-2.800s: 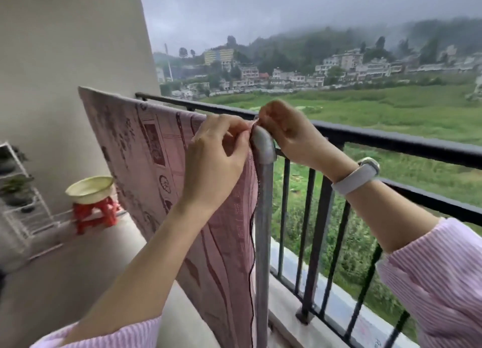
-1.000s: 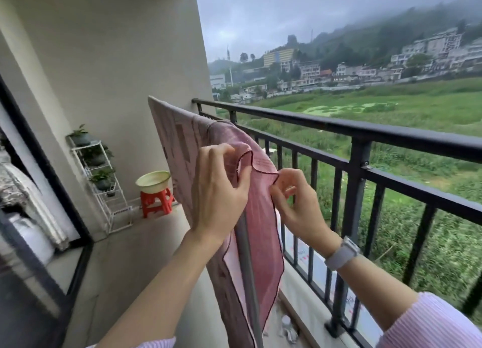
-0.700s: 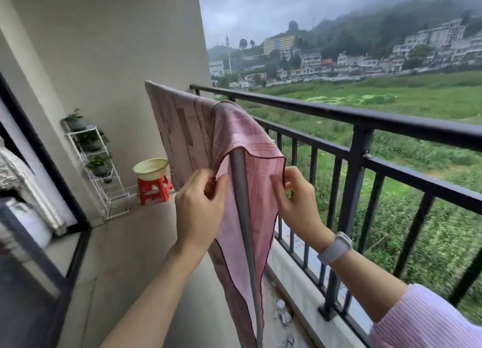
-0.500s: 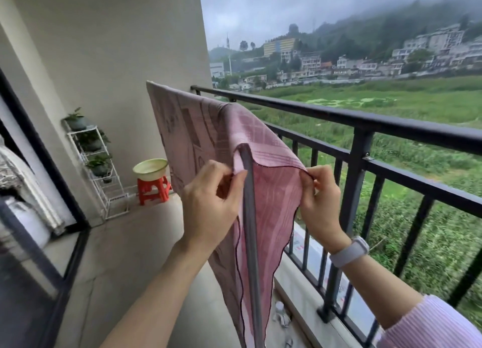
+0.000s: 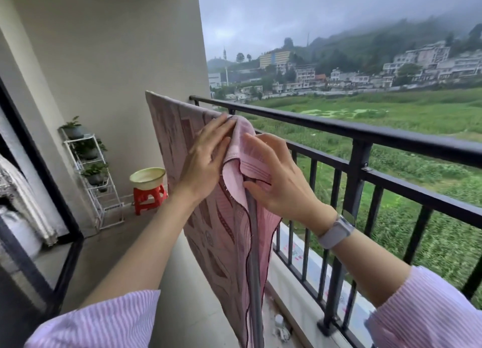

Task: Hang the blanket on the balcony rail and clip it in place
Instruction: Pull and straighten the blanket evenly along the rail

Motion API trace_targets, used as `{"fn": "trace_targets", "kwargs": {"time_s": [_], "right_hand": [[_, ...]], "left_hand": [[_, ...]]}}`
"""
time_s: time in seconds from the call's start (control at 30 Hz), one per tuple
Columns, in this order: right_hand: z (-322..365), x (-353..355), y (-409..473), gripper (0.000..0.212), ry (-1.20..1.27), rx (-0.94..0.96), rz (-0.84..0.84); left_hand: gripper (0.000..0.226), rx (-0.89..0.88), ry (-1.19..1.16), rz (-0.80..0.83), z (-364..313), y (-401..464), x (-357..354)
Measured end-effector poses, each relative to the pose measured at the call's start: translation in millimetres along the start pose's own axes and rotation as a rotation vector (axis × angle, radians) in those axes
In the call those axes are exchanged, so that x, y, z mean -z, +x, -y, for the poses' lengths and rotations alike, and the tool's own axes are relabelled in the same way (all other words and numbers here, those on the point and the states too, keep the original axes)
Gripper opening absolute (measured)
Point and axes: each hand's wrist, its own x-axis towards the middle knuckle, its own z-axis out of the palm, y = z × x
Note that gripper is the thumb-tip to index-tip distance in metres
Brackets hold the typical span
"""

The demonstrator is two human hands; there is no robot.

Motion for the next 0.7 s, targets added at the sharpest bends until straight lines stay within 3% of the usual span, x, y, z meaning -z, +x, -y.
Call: {"fn": "trace_targets", "kwargs": {"time_s": [0.13,0.2,0.4,0.6,0.7], "right_hand": [[-4,4,3,0.012,-0.097,0.068,-0.233],[-3,10,6,0.007,-0.064,0.054,-0.278],[24,10,7,0.035,0.170,-0.274,-0.258],[46,9,2,0.032,0.075,-0.300,-0.293],[45,8,-23,0.058,-0.202,-0.317,-0.099]], "left_hand": [[0.049,-0.099,0.052,0.015,5,0,-5],[0.047,-0.132,0.042,0.027,10,0,-6],[0.040,-0.186,-0.024,-0.001,22,8,0],[0.040,-0.238,-0.064,0.062,28,18,8],[0.042,-0.237,-0.045,0.085,29,18,12]]}}
